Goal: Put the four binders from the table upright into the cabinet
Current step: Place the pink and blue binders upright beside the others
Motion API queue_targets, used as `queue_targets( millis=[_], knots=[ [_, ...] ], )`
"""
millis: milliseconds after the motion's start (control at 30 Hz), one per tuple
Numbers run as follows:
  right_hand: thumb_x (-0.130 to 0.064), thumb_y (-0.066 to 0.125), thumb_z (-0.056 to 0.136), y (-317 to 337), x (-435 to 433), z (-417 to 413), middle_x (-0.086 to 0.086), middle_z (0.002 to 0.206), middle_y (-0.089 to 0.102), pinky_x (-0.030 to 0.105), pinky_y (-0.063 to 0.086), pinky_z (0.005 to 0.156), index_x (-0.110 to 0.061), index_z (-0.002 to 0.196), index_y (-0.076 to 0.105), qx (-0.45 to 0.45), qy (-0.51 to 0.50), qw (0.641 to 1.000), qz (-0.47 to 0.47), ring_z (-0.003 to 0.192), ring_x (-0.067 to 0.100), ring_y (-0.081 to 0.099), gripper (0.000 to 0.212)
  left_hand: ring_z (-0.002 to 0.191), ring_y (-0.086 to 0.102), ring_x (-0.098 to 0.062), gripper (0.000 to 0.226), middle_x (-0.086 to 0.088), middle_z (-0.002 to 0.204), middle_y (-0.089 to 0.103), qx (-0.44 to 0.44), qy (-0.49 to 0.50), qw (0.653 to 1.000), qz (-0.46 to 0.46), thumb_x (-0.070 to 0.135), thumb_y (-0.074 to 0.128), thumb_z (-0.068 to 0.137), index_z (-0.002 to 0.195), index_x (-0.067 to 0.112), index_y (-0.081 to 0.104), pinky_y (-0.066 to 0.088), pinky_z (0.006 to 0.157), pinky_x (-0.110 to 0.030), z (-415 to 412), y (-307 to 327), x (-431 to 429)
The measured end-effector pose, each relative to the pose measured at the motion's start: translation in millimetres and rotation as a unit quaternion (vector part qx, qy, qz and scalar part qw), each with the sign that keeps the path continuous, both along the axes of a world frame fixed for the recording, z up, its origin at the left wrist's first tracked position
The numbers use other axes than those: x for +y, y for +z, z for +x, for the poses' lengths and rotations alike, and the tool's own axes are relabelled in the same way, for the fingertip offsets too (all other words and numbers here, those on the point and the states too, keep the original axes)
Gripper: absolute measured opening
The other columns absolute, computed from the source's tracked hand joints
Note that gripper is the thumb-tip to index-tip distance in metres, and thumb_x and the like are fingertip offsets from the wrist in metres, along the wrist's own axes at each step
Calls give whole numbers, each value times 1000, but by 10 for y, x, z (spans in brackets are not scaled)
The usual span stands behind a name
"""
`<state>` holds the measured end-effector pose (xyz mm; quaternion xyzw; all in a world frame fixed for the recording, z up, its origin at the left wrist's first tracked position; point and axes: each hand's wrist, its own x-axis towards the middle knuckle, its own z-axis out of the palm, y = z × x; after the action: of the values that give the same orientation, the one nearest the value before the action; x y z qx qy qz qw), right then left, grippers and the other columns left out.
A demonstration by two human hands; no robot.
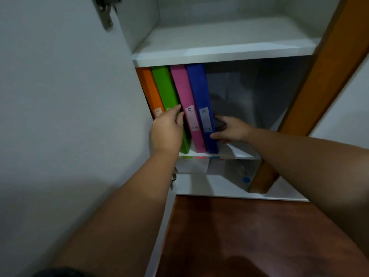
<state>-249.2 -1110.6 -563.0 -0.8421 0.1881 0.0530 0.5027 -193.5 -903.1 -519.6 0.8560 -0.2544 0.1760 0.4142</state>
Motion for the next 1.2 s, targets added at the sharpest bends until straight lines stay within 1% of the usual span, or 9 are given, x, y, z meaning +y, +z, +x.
queue_targets(
  millis=[233,367,433,533,633,800,900,1000,1200],
  knots=[
    [-17,70,84,-20,90,37,9,118,58,16,51,48,-30,149,22,-7,14,1000,20,85,12,62,82,121,56,-18,41,-4,134,57,-7,-11,1000,-15,7,57,96,136,16,58,43,105,-23,-2,-234,170],
    [-25,70,83,-4,137,29,-2,128,52,28,52,59,-35,149,19,-8,22,1000,-20,104,17,57,84,125,48,-9,50,0,141,49,13,-23,1000,8,4,47,99,145,25,47,26,92,8,26,-343,201],
    [-26,71,82,4,130,10,-9,130,47,30,52,65,-34,149,21,-15,16,999,-40,113,17,51,84,122,42,-1,55,0,142,47,16,-31,999,23,2,46,99,148,27,42,20,81,15,38,-373,214],
    [-23,75,79,17,142,4,-2,145,44,16,47,71,-30,147,27,-63,-3,997,-46,117,12,47,84,128,43,-7,60,0,147,43,41,-41,998,15,-3,43,98,149,28,39,23,89,9,29,-371,214],
    [-23,78,75,72,193,36,-1,146,44,0,42,53,-31,147,25,-116,-17,993,-29,107,2,42,90,132,47,-16,59,-4,148,44,62,-43,997,-9,-7,41,97,147,25,43,32,102,-12,-2,-355,224],
    [-27,78,74,140,196,84,-2,146,44,-2,41,50,-32,149,21,-124,-14,991,-39,110,1,41,94,122,55,-19,52,-7,138,55,115,-62,991,-31,-9,43,96,140,16,54,38,91,2,-96,-539,326],
    [-27,78,74,139,158,110,-2,145,46,3,41,54,-31,145,29,-114,-7,992,-50,115,2,43,87,127,55,-23,56,-8,140,57,162,-80,983,26,-14,49,90,136,16,58,44,108,-28,-191,-832,427],
    [-27,78,74,146,129,151,-1,143,49,7,38,64,-30,141,36,-104,0,993,-57,111,1,43,80,130,52,-37,70,-14,149,47,264,-86,959,55,-17,42,88,143,24,50,46,105,-55,-261,-1115,536],
    [-29,79,73,186,107,192,0,142,49,15,40,77,-29,141,38,-99,14,992,-72,121,8,46,79,150,20,-19,79,7,166,11,274,-108,951,92,-13,39,90,155,30,25,26,119,-31,-219,-1265,519]
  ],
)
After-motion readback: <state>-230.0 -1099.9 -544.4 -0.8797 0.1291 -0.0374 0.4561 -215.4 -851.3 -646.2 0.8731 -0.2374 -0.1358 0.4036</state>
